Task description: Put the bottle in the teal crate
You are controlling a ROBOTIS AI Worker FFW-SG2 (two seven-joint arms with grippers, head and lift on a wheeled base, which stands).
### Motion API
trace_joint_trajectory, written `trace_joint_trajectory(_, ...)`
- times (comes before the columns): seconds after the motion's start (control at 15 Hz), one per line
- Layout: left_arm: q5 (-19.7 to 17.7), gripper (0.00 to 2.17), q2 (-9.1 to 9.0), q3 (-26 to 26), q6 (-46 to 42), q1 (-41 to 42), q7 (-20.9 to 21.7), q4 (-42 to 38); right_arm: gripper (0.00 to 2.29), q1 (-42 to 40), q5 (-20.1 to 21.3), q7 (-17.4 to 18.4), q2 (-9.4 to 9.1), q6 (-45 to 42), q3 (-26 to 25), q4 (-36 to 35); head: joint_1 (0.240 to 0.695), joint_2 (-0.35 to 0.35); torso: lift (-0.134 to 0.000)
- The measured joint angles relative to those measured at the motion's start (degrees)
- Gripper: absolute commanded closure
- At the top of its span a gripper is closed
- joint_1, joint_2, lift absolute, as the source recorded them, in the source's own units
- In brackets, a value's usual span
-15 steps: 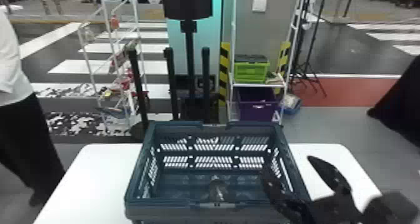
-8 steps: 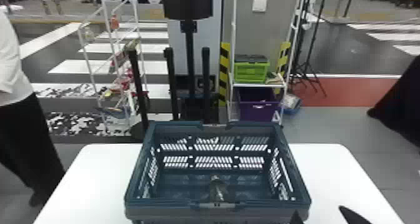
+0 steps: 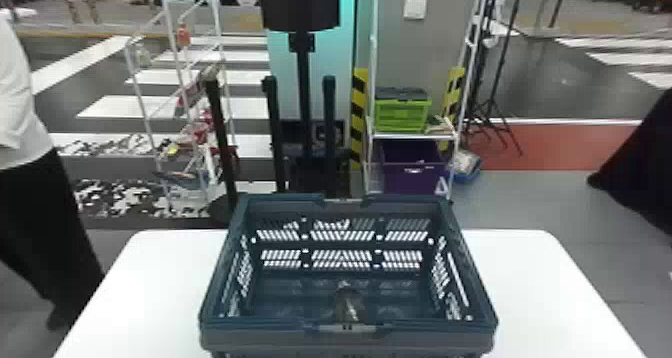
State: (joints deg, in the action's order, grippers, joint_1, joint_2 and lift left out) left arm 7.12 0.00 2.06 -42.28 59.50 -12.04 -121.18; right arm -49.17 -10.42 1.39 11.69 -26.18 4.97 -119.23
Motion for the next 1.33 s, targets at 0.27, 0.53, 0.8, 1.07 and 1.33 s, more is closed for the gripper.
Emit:
trace_joint_trajectory(0.27, 0.4, 0.14, 0.0, 0.46, 0.02, 0.29, -0.29, -0.29, 0.03, -0.79, -0.38, -0.08, 0.0, -0.91, -0.33, 0.18, 0.499, 0.0, 0.0)
trace_joint_trajectory(0.53, 0.68, 0.14, 0.0, 0.54, -0.24, 0.73, -0.39, -0.4, 0.03, -1.4, -0.47, -0.13, -0.01, -0.93, -0.42, -0.01, 0.499, 0.0, 0.0)
trace_joint_trajectory(0.8, 0.88, 0.14, 0.13, 0.52, -0.45, 1.21, -0.44, -0.7, 0.03, -2.05, -0.47, -0.08, -0.01, -0.76, -0.45, -0.51, 0.499, 0.0, 0.0)
trace_joint_trajectory(1.07, 0.96, 0.14, 0.3, 0.53, -0.64, 1.32, -0.44, -0.6, 0.03, -2.62, -0.47, -0.08, -0.06, 0.0, -0.66, -1.2, 0.499, 0.0, 0.0)
trace_joint_trajectory(1.33, 0.96, 0.14, 0.49, 0.5, -0.53, 1.25, -0.44, -0.51, 0.03, -2.77, -0.47, -0.08, -0.09, 0.78, -0.67, -1.36, 0.499, 0.0, 0.0)
